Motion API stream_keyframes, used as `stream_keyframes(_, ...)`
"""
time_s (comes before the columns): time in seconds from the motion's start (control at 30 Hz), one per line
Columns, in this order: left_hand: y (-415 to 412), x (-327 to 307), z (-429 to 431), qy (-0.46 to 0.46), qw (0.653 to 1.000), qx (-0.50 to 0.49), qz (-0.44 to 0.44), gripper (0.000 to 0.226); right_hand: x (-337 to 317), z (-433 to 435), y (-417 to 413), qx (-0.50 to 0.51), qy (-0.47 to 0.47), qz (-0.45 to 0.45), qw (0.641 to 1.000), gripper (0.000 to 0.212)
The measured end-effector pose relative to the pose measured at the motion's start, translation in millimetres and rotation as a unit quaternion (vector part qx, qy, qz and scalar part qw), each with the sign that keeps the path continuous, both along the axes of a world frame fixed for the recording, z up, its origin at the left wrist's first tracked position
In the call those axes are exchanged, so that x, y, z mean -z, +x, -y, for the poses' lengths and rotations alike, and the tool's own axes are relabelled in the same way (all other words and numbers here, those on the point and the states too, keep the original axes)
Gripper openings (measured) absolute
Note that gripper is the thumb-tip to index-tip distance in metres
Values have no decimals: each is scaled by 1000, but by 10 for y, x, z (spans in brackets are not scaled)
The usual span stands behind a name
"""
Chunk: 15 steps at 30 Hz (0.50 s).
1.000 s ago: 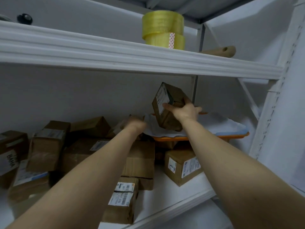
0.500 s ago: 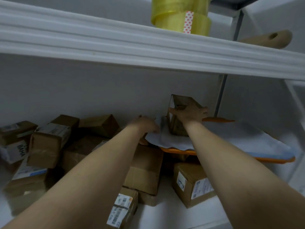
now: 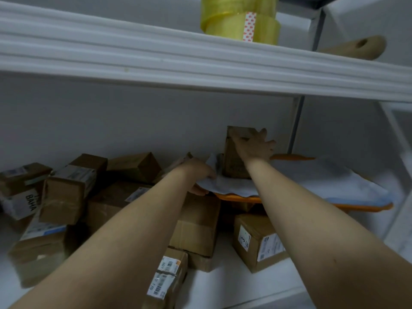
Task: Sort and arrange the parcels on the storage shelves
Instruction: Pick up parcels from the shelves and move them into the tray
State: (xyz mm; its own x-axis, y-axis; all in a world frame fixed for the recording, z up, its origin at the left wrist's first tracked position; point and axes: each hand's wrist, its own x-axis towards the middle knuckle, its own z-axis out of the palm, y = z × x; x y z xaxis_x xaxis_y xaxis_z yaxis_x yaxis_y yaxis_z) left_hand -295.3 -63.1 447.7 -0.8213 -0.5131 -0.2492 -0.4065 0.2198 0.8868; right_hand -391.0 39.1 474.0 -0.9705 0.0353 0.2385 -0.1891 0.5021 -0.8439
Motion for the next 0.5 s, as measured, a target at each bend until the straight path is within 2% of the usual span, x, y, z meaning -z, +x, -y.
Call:
stream_keyframes(0.1,68,16,-81,40,998,0,-40,48,4,-143,67,61,-35,29,997,76)
stream_keyframes(0.23,97,162,-212,159,987,-23,-25,45,149,-456,135,81,24,83,993,58)
stream_keyframes(0.4,30,208,-315,173,982,-46,-64,46,313,-808,339,115,32,129,984,61)
stream_keyframes(0.5,56,226,-353,158,984,-51,-61,46,368,-888,436,164,10,121,979,77)
